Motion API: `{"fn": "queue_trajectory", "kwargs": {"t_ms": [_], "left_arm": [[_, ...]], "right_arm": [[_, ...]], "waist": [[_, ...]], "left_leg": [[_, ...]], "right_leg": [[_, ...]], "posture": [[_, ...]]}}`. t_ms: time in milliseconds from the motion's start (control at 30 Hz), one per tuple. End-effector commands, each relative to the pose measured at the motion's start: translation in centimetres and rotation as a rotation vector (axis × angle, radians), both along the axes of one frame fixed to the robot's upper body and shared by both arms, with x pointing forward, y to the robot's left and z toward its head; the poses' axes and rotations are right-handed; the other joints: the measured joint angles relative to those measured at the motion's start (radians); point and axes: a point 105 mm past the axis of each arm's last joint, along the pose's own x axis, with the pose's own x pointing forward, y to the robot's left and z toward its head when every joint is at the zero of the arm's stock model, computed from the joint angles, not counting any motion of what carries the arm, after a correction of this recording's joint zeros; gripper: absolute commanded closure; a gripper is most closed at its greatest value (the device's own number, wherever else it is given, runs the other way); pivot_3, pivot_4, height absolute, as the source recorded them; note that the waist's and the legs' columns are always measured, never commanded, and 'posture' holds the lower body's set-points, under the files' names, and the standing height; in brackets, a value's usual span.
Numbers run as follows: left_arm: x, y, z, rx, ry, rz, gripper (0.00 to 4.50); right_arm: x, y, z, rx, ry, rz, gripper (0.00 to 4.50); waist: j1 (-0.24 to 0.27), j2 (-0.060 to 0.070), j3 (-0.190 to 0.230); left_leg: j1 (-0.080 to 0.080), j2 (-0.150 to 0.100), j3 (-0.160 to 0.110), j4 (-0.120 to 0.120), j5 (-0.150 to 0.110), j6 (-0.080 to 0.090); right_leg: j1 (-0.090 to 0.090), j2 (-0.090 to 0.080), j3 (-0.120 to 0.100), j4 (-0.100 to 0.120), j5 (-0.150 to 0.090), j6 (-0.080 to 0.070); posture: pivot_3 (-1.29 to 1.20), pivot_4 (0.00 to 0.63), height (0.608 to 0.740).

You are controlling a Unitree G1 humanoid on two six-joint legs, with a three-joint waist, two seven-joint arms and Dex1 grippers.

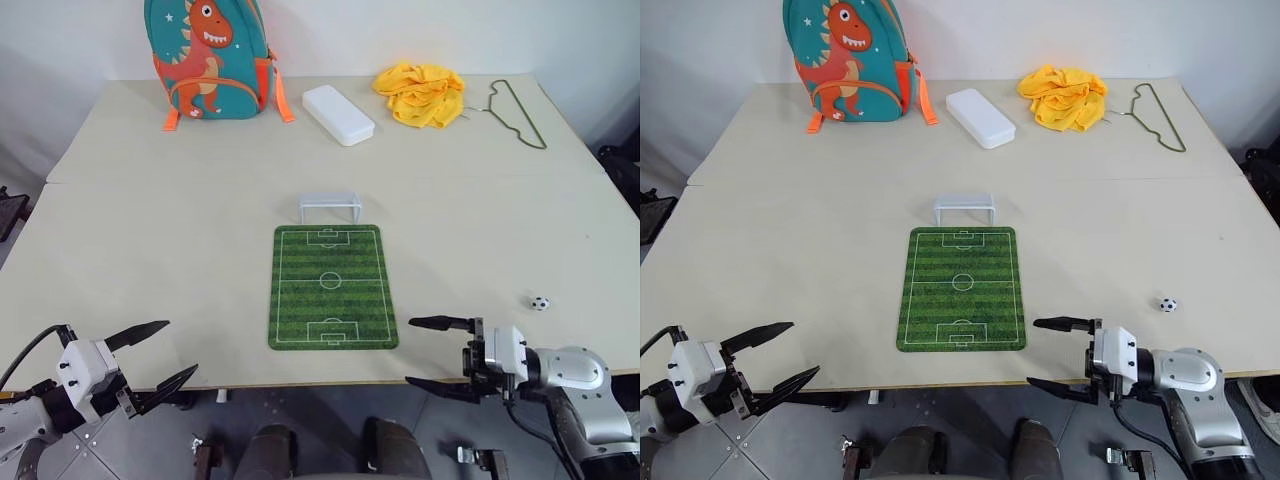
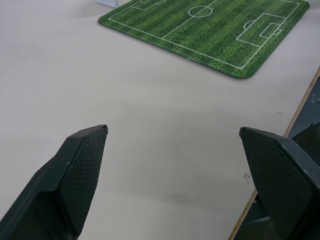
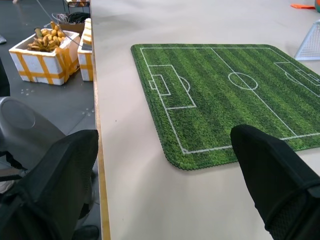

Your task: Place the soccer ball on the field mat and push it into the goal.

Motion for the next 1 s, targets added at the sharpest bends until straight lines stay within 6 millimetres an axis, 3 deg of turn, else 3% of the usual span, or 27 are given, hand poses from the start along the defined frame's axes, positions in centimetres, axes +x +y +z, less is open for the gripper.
{"fn": "queue_trajectory", "kwargs": {"t_ms": [33,133,300,433,533,600,733,800,900,1000], "left_arm": [[0.0,-0.1,0.9,0.013,-0.028,-0.018,0.00],[0.5,-0.1,1.1,-0.010,-0.023,0.002,0.00],[1.6,-1.0,2.9,-0.098,0.045,-0.064,0.00],[2.1,-3.4,4.9,-0.161,0.027,-0.180,0.00],[2.8,-5.4,5.4,-0.177,0.001,-0.260,0.00],[3.1,-6.3,5.5,-0.177,-0.016,-0.287,0.00],[4.2,-7.9,5.9,-0.206,-0.060,-0.348,0.00],[4.4,-8.0,6.0,-0.208,-0.071,-0.349,0.00],[4.3,-7.9,6.1,-0.217,-0.066,-0.355,0.00],[4.0,-8.0,6.1,-0.225,-0.042,-0.382,0.00]], "right_arm": [[-0.3,0.3,0.2,0.011,-0.021,0.018,0.04],[-0.2,0.2,0.7,0.022,-0.025,0.005,0.04],[0.0,-1.4,4.2,0.097,-0.060,-0.148,0.04],[0.5,-5.5,6.7,0.135,-0.101,-0.413,0.04],[0.9,-11.1,7.4,0.119,-0.140,-0.679,0.04],[0.9,-13.6,7.7,0.129,-0.153,-0.791,0.04],[-0.4,-19.6,5.7,0.054,-0.080,-0.993,0.04],[-0.6,-21.6,5.2,0.029,-0.073,-1.056,0.04],[-0.6,-23.0,4.7,0.006,-0.062,-1.081,0.04],[-0.1,-22.8,4.5,-0.019,-0.037,-1.020,0.04]], "waist": [[0.000,0.000,0.000],[0.000,0.000,0.000],[0.004,0.000,0.000],[0.004,-0.001,0.000],[0.003,-0.001,0.000],[0.003,0.000,0.000],[0.001,0.000,0.000],[0.001,0.000,0.000],[-0.008,0.000,-0.001],[-0.020,0.001,-0.001]], "left_leg": [[0.000,0.000,0.000,0.000,0.000,0.000],[0.000,0.000,0.000,0.000,0.000,0.000],[0.000,0.000,-0.001,0.000,0.000,0.000],[0.000,0.000,0.000,0.000,0.000,0.000],[0.000,0.000,0.001,0.000,0.000,0.000],[0.000,0.000,0.002,0.000,0.000,0.000],[0.001,0.000,0.003,0.000,0.000,0.000],[0.001,0.000,0.004,0.000,0.000,0.000],[0.001,0.000,0.005,0.000,0.000,0.001],[0.002,0.000,0.006,0.000,0.000,0.001]], "right_leg": [[0.000,0.000,0.000,0.000,0.000,0.000],[0.000,0.000,0.000,0.000,0.000,0.000],[0.000,0.000,0.000,0.001,0.000,0.000],[0.000,0.000,0.002,0.000,0.001,0.000],[0.000,0.000,0.002,0.000,0.001,0.000],[0.000,0.000,0.002,0.000,0.001,0.000],[0.000,0.001,0.004,0.000,0.001,0.000],[0.000,0.001,0.004,0.000,0.001,0.000],[-0.001,0.001,0.005,0.000,0.001,0.000],[-0.001,0.001,0.006,0.000,0.001,0.000]], "posture": [[0.00,0.150,0.740],[0.00,0.150,0.740],[0.00,0.150,0.740],[0.00,0.150,0.740],[0.00,0.150,0.740],[0.00,0.150,0.740],[0.00,0.150,0.740],[0.00,0.150,0.740],[0.00,0.150,0.740],[0.00,0.150,0.740]]}}
